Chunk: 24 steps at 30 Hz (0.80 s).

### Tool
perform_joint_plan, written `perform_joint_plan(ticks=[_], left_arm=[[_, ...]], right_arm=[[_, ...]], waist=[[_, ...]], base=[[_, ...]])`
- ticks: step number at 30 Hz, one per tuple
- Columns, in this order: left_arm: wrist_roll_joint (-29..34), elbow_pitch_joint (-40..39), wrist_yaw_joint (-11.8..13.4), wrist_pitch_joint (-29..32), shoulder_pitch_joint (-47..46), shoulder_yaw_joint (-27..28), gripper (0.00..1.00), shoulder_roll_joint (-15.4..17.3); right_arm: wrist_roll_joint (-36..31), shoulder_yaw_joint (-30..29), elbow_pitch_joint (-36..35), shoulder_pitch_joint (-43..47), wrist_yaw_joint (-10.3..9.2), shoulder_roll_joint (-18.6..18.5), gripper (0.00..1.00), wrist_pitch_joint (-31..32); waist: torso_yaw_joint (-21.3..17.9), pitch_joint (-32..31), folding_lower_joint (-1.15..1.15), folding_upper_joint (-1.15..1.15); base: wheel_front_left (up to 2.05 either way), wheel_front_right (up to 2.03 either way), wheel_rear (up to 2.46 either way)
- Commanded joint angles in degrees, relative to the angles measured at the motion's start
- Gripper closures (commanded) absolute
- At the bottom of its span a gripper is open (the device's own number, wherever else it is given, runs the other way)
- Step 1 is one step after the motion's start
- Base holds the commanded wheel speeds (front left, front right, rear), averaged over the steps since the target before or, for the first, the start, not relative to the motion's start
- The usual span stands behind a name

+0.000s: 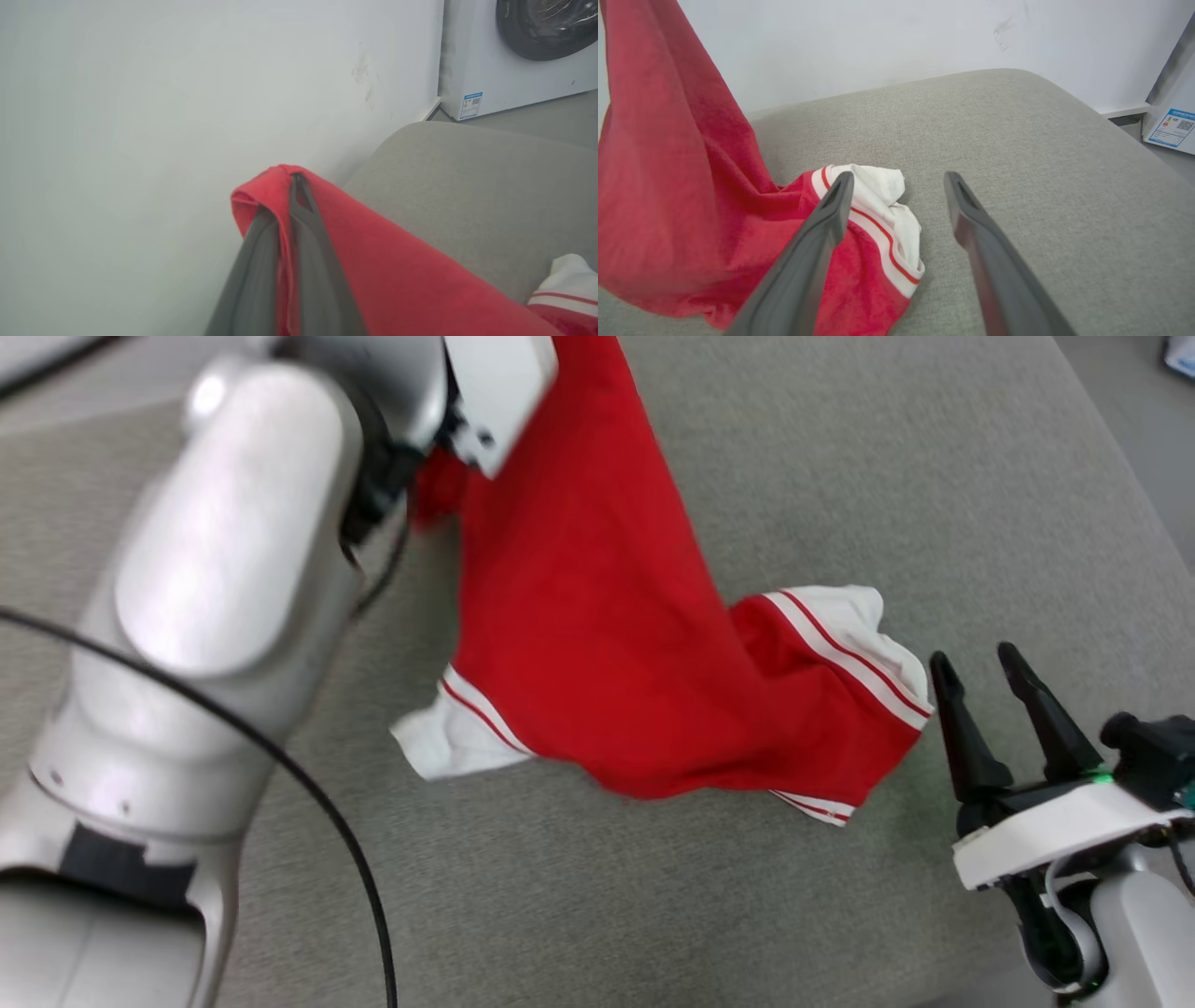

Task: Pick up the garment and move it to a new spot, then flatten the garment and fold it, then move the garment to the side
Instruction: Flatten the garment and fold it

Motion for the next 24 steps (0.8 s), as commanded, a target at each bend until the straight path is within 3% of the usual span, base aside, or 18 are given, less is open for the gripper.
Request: perform_joint_plan(ticks=[1,4,5,6,7,14,24], left_arm=[[0.9,2.4,0.3,-2.0,-2.1,0.1,1.00,0.0],[4.8,9.5,1.8,-7.2,-5.9,-0.9,1.00,0.5],[5.0,12.4,2.1,-8.1,-6.2,-1.0,0.84,0.2],[4.9,14.9,1.9,-8.9,-6.5,-1.3,0.12,-0.2],[5.0,16.8,1.8,-10.0,-7.2,-1.4,0.00,-0.6],[3.0,29.3,0.5,-13.4,-5.7,-3.6,0.00,-2.0],[-1.3,31.4,1.1,-27.7,-0.3,-1.1,0.00,-2.1]], right_arm=[[0.2,0.7,0.5,-1.2,-0.02,0.6,0.00,-0.6],[0.5,2.1,1.5,-2.6,-0.02,0.9,0.00,-1.4],[0.4,2.6,1.9,-3.0,-0.02,1.0,0.00,-1.6],[0.5,3.1,2.3,-3.3,-0.02,1.1,0.00,-1.7],[0.4,3.5,2.6,-3.7,-0.02,1.1,0.00,-1.9],[0.0,5.0,4.1,-5.0,-0.02,0.2,0.00,-2.2],[-1.8,2.5,3.3,-2.5,-0.02,-2.0,0.00,-0.1]], waist=[[-2.2,2.6,0.00,0.00],[-2.7,4.0,0.00,0.00],[-2.8,4.3,0.00,0.00],[-2.7,4.5,0.00,0.00],[-2.7,4.7,0.00,0.00],[-0.2,4.2,0.00,0.00],[6.3,-3.4,0.00,0.00]], base=[[0.00,0.00,0.00],[0.00,0.00,0.00],[0.00,0.00,0.00],[0.00,0.00,0.00],[0.00,0.00,0.00],[0.00,0.00,0.00],[0.00,0.00,0.00]])
